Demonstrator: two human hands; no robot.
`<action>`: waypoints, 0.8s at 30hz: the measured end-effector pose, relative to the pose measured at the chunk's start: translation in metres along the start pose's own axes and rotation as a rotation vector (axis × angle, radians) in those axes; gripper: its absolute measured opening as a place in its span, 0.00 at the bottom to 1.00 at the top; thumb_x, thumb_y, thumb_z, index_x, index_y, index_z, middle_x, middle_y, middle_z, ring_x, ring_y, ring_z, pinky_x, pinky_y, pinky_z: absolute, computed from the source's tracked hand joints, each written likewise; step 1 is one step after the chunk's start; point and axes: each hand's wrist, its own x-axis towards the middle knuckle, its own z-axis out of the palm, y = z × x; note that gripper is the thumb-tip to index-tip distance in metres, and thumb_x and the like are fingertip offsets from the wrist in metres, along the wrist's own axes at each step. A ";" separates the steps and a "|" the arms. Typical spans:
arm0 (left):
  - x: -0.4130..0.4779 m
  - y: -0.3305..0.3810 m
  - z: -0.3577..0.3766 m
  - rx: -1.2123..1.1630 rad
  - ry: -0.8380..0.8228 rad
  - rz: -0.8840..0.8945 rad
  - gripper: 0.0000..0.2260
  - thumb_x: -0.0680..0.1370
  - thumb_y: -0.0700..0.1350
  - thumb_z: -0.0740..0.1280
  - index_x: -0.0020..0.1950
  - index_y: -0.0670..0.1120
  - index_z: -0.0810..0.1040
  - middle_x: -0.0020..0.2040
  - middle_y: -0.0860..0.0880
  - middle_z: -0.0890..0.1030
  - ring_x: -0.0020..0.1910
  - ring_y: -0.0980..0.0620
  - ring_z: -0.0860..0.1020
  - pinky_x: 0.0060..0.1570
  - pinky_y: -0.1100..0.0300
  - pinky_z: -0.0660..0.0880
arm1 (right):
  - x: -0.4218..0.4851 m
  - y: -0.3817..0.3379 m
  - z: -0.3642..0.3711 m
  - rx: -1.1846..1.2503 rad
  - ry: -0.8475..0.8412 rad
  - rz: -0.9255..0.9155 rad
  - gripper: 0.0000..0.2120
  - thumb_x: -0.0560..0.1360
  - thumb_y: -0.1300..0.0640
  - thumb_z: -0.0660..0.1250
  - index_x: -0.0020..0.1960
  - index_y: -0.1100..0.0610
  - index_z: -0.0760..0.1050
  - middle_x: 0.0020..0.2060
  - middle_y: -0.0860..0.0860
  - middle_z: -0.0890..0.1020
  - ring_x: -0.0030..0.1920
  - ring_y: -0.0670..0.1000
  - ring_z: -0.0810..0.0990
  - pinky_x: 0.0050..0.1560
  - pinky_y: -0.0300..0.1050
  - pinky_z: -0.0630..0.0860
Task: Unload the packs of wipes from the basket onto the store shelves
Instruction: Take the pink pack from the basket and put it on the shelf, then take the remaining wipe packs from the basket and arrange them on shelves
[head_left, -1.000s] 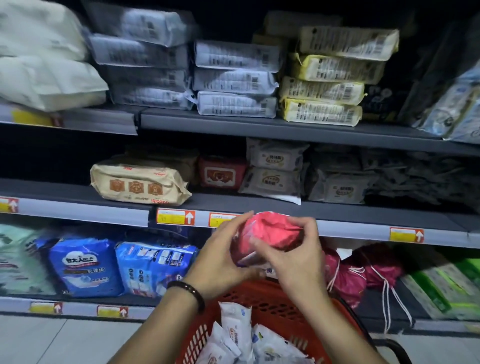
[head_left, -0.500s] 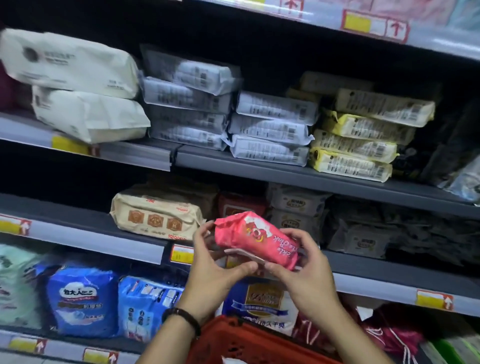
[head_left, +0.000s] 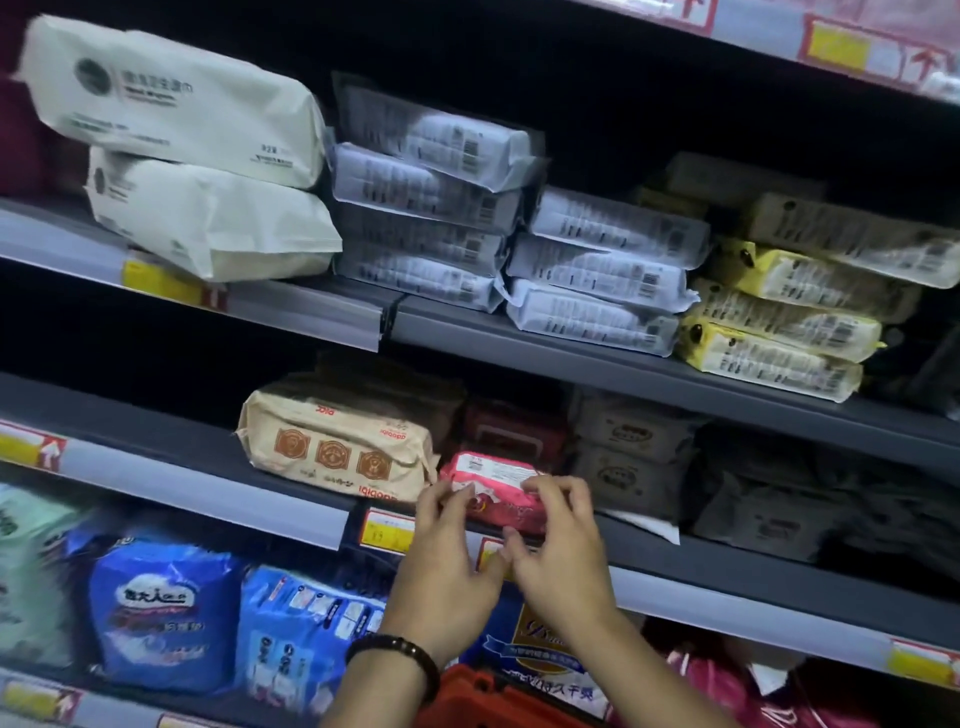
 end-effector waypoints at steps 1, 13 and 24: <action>0.001 -0.001 -0.001 0.017 0.000 0.000 0.34 0.79 0.49 0.73 0.82 0.54 0.62 0.74 0.70 0.54 0.54 0.54 0.82 0.61 0.53 0.81 | -0.001 0.001 -0.003 0.020 -0.007 0.001 0.22 0.75 0.55 0.75 0.66 0.43 0.73 0.63 0.38 0.66 0.55 0.43 0.79 0.57 0.37 0.79; -0.025 -0.009 0.010 0.396 -0.301 0.086 0.10 0.79 0.51 0.71 0.60 0.56 0.80 0.51 0.56 0.82 0.50 0.53 0.83 0.53 0.58 0.78 | -0.070 0.042 -0.044 0.017 -0.038 -0.065 0.17 0.76 0.58 0.72 0.64 0.48 0.79 0.58 0.42 0.79 0.57 0.41 0.78 0.60 0.37 0.74; -0.073 -0.016 0.054 0.691 -0.824 0.095 0.11 0.81 0.51 0.71 0.62 0.53 0.83 0.56 0.52 0.85 0.55 0.52 0.82 0.58 0.59 0.78 | -0.205 0.185 0.003 -0.301 -0.900 0.553 0.13 0.77 0.48 0.73 0.58 0.53 0.85 0.58 0.53 0.87 0.58 0.54 0.85 0.56 0.42 0.79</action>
